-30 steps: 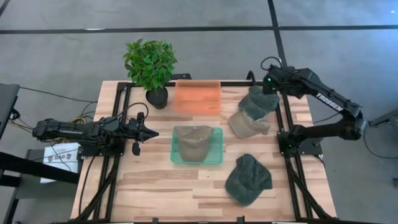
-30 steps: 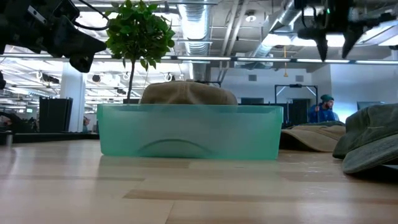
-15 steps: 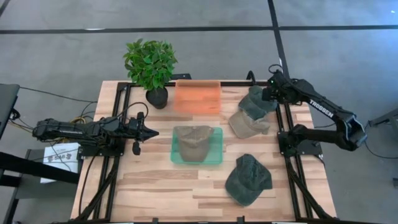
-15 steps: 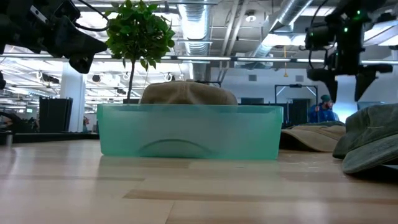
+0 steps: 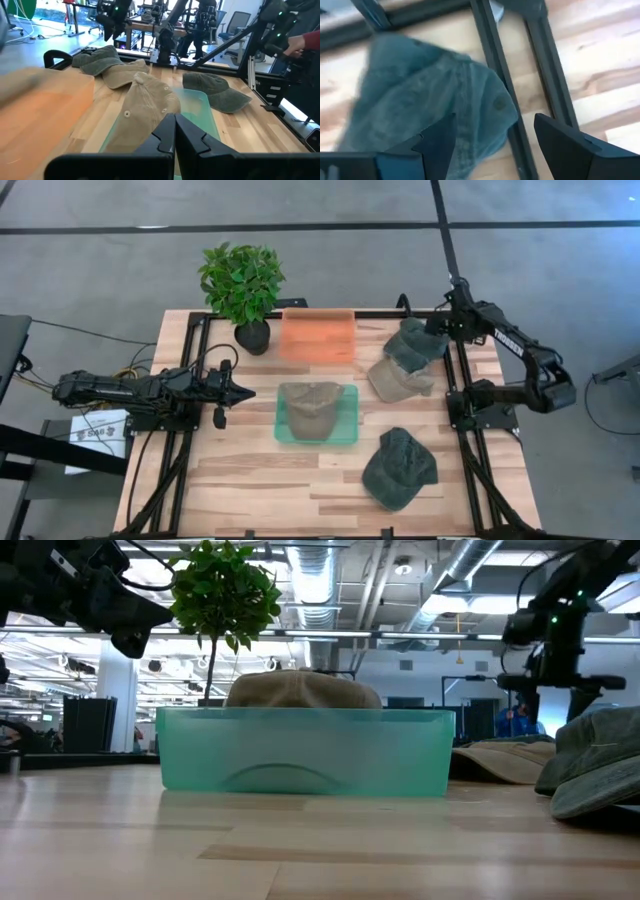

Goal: Pick & Place hat
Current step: Put the top black cap into the orange bin

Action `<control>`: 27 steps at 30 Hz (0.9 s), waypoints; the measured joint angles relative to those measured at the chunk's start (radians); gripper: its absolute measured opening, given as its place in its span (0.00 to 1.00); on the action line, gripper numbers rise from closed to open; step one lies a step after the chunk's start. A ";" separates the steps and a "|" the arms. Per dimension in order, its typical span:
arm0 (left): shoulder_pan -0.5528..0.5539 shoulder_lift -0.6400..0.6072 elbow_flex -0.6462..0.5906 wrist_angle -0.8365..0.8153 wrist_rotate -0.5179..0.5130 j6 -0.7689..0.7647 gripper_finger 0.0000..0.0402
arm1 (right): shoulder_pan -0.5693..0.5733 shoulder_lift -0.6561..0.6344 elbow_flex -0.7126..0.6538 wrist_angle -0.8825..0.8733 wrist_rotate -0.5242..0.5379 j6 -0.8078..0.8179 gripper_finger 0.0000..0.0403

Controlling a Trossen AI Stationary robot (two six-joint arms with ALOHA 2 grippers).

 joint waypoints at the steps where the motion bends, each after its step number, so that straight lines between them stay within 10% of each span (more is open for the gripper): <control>1: 0.000 0.000 0.000 0.000 0.000 0.000 0.00 | -0.002 0.019 0.000 -0.007 -0.008 -0.009 0.65; 27: 0.000 0.001 0.000 0.000 0.000 -0.023 0.00 | 0.031 0.107 -0.152 0.280 -0.270 0.044 0.59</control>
